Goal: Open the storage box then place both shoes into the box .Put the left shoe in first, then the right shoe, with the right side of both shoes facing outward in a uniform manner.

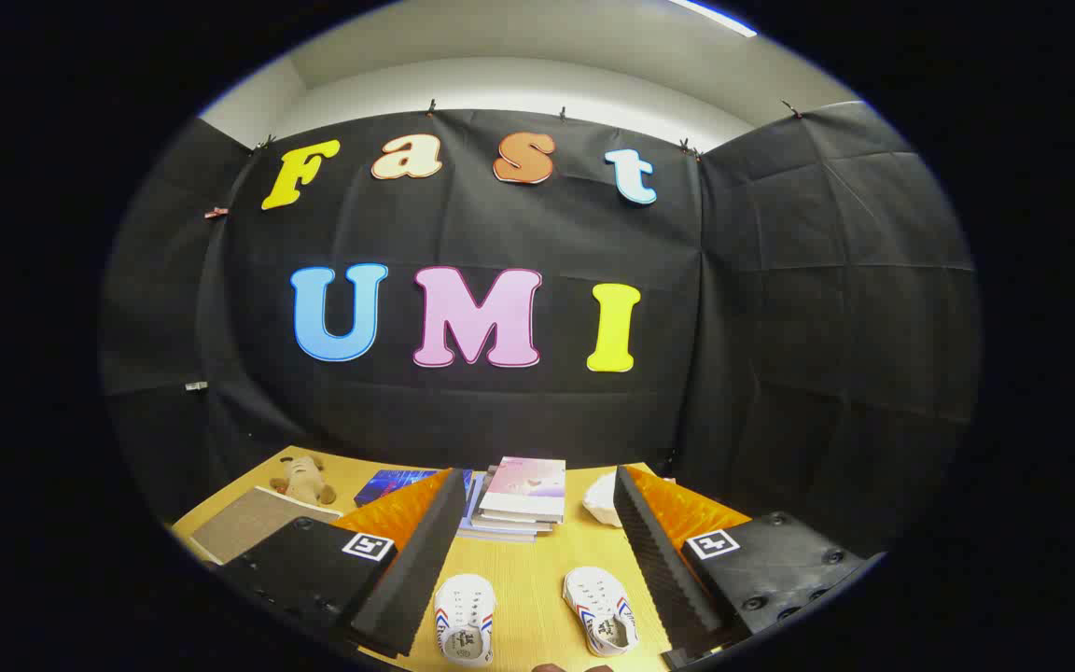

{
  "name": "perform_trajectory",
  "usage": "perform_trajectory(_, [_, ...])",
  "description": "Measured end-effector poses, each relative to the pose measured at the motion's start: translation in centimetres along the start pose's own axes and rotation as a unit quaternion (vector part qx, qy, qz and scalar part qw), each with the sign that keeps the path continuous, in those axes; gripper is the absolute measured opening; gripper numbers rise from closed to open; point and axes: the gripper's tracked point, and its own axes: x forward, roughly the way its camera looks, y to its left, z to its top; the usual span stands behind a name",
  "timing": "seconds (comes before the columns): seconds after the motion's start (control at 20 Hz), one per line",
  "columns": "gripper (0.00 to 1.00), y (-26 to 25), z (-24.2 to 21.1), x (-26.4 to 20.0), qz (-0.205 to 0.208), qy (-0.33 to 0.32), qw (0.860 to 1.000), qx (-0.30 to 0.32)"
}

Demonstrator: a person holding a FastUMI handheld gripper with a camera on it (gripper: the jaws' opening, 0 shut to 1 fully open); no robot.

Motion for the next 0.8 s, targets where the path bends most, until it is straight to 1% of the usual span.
perform_trajectory(0.2, [0.97, 0.2, -1.1, 0.2, -0.002, 0.014, 1.0, 0.005])
perform_trajectory(0.45, [0.97, 0.4, -1.0, 0.8, -0.007, 0.009, 1.0, 0.007])
perform_trajectory(0.8, [0.97, 1.4, -2.5, 1.4, -0.004, 0.024, 1.0, 0.018])
